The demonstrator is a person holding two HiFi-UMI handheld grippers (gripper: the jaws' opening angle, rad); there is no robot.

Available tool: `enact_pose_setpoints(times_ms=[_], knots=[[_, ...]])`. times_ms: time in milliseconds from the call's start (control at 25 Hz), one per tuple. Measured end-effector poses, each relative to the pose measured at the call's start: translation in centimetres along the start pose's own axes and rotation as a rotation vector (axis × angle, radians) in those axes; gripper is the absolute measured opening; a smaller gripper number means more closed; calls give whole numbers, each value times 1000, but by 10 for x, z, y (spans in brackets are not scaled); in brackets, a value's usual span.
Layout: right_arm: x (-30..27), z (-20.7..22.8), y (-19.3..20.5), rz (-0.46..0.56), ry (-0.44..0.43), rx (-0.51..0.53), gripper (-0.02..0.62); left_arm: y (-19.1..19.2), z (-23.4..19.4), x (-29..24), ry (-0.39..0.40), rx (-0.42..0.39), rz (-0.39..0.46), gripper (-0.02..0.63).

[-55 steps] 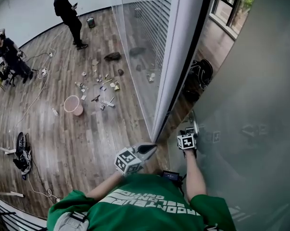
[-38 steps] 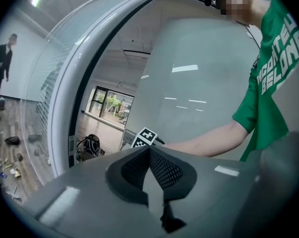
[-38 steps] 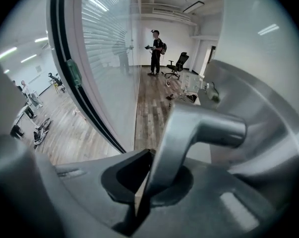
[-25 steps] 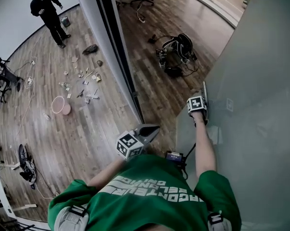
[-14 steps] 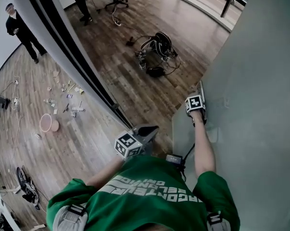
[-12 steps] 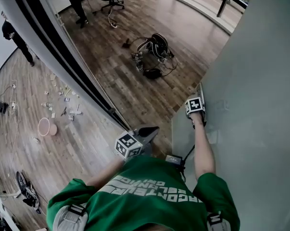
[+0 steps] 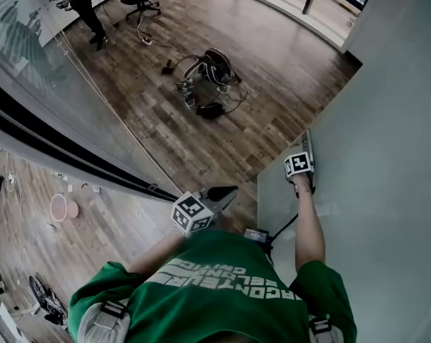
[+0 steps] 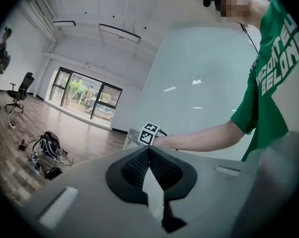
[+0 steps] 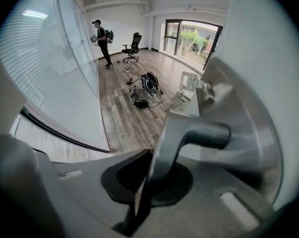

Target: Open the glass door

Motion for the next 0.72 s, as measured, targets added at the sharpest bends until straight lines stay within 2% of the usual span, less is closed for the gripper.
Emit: enact_pose_setpoints(times_ms=[280,720], knots=[[-7,48,14,-9,18,-64,-6,-10,-21,-16,44,1,-8,15],[-12,105,35,-22,33,-139,-6,-37,-47,-35,118,-42,11,15]])
Point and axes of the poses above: the fingertips, and each gripper's own axes: x backward along the fingers, z to its right, y out of its underside, the point moved 1 cm from there along x, backward along the fingers, and after that the axes turned 14 degrees about -z, right-handed, at the moved point
